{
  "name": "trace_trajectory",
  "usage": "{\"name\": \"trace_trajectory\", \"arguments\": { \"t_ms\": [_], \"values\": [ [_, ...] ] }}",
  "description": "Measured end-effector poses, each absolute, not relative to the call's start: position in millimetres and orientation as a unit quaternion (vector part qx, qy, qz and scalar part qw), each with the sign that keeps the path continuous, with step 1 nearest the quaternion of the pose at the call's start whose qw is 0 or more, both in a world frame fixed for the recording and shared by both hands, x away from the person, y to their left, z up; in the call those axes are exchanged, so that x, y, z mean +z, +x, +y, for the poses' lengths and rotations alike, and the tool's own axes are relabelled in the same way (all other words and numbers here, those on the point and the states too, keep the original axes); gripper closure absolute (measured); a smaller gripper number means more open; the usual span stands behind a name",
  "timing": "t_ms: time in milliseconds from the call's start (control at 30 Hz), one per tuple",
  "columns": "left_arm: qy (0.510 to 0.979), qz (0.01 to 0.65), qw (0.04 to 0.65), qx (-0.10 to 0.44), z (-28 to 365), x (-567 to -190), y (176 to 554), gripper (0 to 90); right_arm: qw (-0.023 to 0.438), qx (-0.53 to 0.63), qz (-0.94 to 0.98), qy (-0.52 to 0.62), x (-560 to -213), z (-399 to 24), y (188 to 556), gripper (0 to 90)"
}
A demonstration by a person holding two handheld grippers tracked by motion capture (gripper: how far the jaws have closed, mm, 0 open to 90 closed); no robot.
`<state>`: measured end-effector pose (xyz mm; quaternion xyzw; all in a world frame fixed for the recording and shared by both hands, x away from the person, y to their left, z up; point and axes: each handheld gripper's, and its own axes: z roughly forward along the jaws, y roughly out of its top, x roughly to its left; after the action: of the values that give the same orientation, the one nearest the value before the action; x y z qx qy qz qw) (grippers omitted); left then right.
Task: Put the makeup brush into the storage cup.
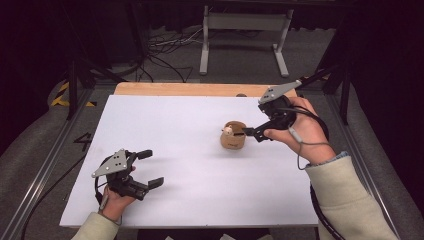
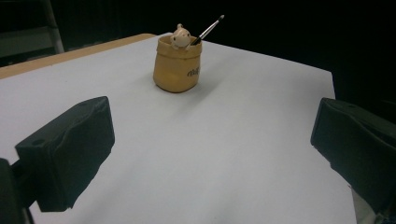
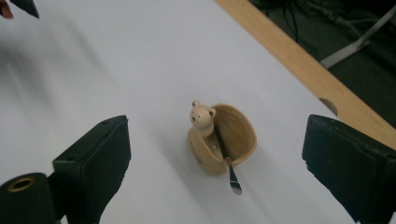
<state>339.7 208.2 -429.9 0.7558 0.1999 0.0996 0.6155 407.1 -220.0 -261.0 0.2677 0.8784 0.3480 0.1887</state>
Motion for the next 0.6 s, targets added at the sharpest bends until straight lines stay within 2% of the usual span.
{"name": "trace_trajectory", "arguments": {
  "t_ms": [200,600],
  "values": [
    [0.752,0.204,0.619,0.102,214,-429,337,0.3,0.207,0.423,0.841,0.267,-266,-238,389,4.4],
    [0.746,0.210,0.623,0.105,222,-429,333,0.0,0.244,0.524,0.772,0.262,-304,-282,357,2.4]
  ]
}}
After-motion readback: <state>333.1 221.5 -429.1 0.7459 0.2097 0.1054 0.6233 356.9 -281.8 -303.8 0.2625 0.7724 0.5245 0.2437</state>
